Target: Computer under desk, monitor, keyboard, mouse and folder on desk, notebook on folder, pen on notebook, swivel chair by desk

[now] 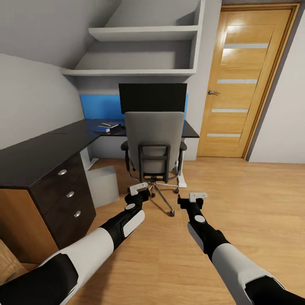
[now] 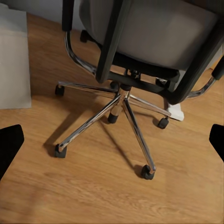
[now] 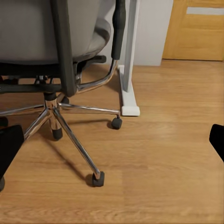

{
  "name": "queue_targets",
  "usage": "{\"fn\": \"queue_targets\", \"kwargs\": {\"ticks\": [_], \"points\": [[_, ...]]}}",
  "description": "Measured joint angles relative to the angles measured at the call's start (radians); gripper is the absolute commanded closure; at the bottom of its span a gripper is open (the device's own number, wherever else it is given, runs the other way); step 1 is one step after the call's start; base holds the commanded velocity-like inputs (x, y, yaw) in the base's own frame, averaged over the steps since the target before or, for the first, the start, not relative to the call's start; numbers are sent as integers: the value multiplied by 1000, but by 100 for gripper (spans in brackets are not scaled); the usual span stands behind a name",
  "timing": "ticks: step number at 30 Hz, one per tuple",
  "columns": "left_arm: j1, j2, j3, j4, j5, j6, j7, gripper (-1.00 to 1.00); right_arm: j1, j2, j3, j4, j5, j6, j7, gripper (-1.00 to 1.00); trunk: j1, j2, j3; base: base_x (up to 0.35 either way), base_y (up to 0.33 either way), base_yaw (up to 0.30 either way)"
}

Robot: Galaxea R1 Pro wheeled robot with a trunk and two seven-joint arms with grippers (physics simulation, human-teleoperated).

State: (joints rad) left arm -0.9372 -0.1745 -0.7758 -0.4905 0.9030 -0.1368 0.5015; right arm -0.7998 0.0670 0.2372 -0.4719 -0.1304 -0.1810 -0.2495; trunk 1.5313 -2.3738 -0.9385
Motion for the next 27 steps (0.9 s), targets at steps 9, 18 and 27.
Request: {"fn": "queue_targets", "kwargs": {"ticks": [9,18,27], "points": [[0,0,1,1,3,3,-2,-100,0,0,0,2,0,0,0,-100,-35,63,28,0,0,0],[0,0,3,5,4,16,-6,-100,0,-1,0,6,0,-1,0,-100,-69,126,56,0,0,0],[0,0,-1,44,8,107,-8,-100,0,-19,0,24,-1,-2,1,-100,-104,189,85,0,0,0]]}}
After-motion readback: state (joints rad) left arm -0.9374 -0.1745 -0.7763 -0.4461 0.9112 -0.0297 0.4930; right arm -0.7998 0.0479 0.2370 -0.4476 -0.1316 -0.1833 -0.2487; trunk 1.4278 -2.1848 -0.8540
